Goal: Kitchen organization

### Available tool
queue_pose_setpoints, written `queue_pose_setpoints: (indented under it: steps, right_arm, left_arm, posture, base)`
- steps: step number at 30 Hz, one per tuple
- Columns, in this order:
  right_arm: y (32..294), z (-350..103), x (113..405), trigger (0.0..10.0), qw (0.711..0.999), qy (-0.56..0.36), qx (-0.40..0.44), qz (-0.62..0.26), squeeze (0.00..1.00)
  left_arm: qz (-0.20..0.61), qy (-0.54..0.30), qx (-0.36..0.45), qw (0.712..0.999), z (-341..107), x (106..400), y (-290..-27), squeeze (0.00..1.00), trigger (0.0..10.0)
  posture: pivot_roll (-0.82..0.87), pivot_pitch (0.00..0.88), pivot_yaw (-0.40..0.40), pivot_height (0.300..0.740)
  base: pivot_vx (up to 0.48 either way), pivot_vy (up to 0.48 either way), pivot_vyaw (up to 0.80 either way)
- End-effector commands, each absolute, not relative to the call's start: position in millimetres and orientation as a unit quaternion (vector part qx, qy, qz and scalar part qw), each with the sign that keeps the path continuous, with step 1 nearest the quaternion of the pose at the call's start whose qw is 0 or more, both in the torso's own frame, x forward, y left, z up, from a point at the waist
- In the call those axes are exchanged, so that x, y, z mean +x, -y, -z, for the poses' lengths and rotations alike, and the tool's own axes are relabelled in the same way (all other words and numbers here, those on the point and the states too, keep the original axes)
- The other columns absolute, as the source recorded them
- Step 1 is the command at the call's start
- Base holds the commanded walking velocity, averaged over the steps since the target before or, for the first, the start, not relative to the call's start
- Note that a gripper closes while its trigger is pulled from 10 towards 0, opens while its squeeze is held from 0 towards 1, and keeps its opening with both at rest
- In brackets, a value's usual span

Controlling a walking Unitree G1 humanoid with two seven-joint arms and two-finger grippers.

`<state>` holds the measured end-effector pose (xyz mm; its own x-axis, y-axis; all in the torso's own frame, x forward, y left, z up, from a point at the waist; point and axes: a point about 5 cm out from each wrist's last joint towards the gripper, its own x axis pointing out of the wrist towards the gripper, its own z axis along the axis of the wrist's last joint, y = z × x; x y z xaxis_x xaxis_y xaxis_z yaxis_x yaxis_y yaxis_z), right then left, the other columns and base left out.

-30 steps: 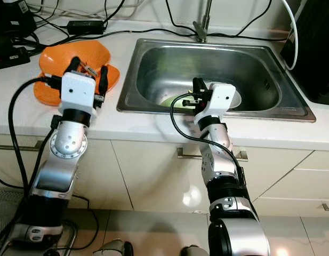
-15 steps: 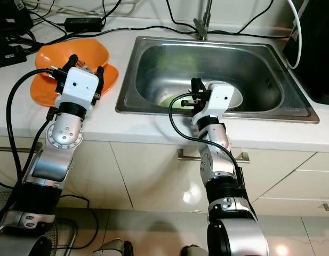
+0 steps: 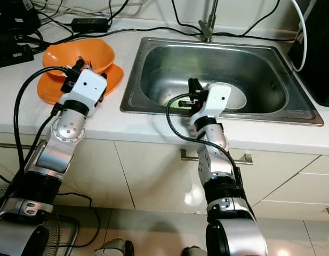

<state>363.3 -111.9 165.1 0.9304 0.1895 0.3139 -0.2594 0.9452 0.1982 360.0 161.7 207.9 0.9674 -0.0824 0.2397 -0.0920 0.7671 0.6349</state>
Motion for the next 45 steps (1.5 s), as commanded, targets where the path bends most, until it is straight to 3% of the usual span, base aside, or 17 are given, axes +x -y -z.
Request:
queue_pose_setpoints:
  steps: [1, 7, 8, 9, 11, 12, 18, 19, 20, 21, 31, 32, 35, 36, 41, 42, 45]
  right_arm:
    - [114, -167, 364, 10.0, 0.975, 0.151, 0.119, -0.113, 0.00]
    - [115, -166, 364, 10.0, 0.975, 0.150, 0.119, -0.111, 0.00]
    - [115, -166, 364, 10.0, 0.975, 0.150, 0.119, -0.110, 0.00]
    - [116, -166, 364, 10.0, 0.975, 0.151, 0.118, -0.109, 0.00]
    - [116, -166, 364, 10.0, 0.976, 0.151, 0.118, -0.108, 0.00]
    - [117, -166, 364, 10.0, 0.976, 0.151, 0.118, -0.107, 0.00]
    - [118, -165, 363, 10.0, 0.976, 0.149, 0.118, -0.105, 0.00]
    - [118, -165, 363, 10.0, 0.976, 0.149, 0.117, -0.105, 0.00]
    - [118, -165, 363, 10.0, 0.976, 0.148, 0.117, -0.104, 0.00]
    - [118, -165, 363, 10.0, 0.977, 0.147, 0.117, -0.104, 0.00]
    - [117, -165, 363, 10.0, 0.976, 0.146, 0.119, -0.106, 0.00]
    - [118, -165, 363, 10.0, 0.976, 0.146, 0.119, -0.106, 0.00]
    - [118, -164, 363, 10.0, 0.977, 0.145, 0.119, -0.105, 0.00]
    - [118, -164, 363, 10.0, 0.977, 0.145, 0.119, -0.105, 0.00]
    - [118, -164, 363, 10.0, 0.977, 0.145, 0.119, -0.105, 0.00]
    - [118, -164, 363, 10.0, 0.977, 0.145, 0.119, -0.106, 0.00]
    - [118, -164, 364, 10.0, 0.977, 0.144, 0.118, -0.106, 0.00]
  left_arm:
    - [0.016, 0.149, 0.338, 0.929, -216, 359, -152, 0.00, 10.0]
    - [0.012, 0.143, 0.340, 0.929, -213, 360, -153, 0.00, 10.0]
    - [0.011, 0.142, 0.343, 0.929, -213, 361, -153, 0.00, 9.1]
    - [0.010, 0.143, 0.346, 0.927, -214, 362, -153, 0.00, 3.8]
    - [0.011, 0.143, 0.348, 0.926, -214, 362, -152, 0.00, 3.8]
    - [0.011, 0.144, 0.348, 0.926, -215, 363, -152, 0.00, 0.0]
    - [0.003, 0.141, 0.356, 0.924, -217, 365, -152, 0.00, 0.0]
    - [0.000, 0.138, 0.360, 0.923, -216, 365, -153, 0.00, 1.6]
    - [-0.003, 0.134, 0.363, 0.922, -216, 366, -153, 0.00, 6.8]
    - [-0.006, 0.130, 0.365, 0.922, -215, 366, -154, 0.00, 10.0]
    - [-0.006, 0.124, 0.367, 0.922, -211, 364, -155, 0.00, 9.6]
    - [-0.007, 0.124, 0.367, 0.922, -211, 363, -155, 0.39, 10.0]
    - [-0.008, 0.124, 0.371, 0.920, -210, 362, -154, 0.59, 10.0]
    - [-0.008, 0.124, 0.373, 0.920, -210, 362, -154, 1.00, 10.0]
    - [-0.009, 0.118, 0.381, 0.917, -207, 362, -155, 1.00, 10.0]
    - [-0.008, 0.116, 0.386, 0.915, -206, 362, -155, 0.00, 10.0]
    - [-0.008, 0.112, 0.392, 0.913, -205, 363, -155, 0.00, 10.0]
  posture:
    - [0.05, 0.039, -0.017, 0.732]
    - [0.04, 0.047, -0.014, 0.732]
    - [0.04, 0.050, -0.014, 0.732]
    - [0.04, 0.051, -0.014, 0.732]
    - [0.04, 0.051, -0.014, 0.732]
    - [0.04, 0.055, -0.013, 0.732]
    - [0.04, 0.063, -0.012, 0.732]
    - [0.04, 0.065, -0.013, 0.732]
    - [0.04, 0.065, -0.013, 0.732]
    - [0.04, 0.068, -0.014, 0.732]
    - [0.04, 0.072, -0.018, 0.732]
    - [0.04, 0.071, -0.020, 0.732]
    - [0.04, 0.071, -0.019, 0.732]
    - [0.04, 0.071, -0.019, 0.732]
    - [0.04, 0.067, -0.018, 0.732]
    - [0.04, 0.065, -0.018, 0.732]
    - [0.04, 0.057, -0.017, 0.732]
  base:
    - [0.000, 0.000, 0.00]
    - [0.000, 0.000, 0.00]
    - [0.000, 0.000, 0.00]
    - [0.000, 0.000, 0.00]
    - [0.000, 0.000, 0.00]
    - [0.000, 0.000, 0.00]
    - [0.000, 0.000, 0.00]
    - [0.000, 0.000, 0.00]
    - [0.000, 0.000, 0.00]
    - [0.000, 0.000, 0.00]
    - [0.000, 0.000, 0.00]
    - [0.000, 0.000, 0.00]
    - [0.000, 0.000, 0.00]
    - [0.000, 0.000, 0.00]
    - [0.000, 0.000, 0.00]
    - [0.000, 0.000, 0.00]
    - [0.000, 0.000, 0.00]
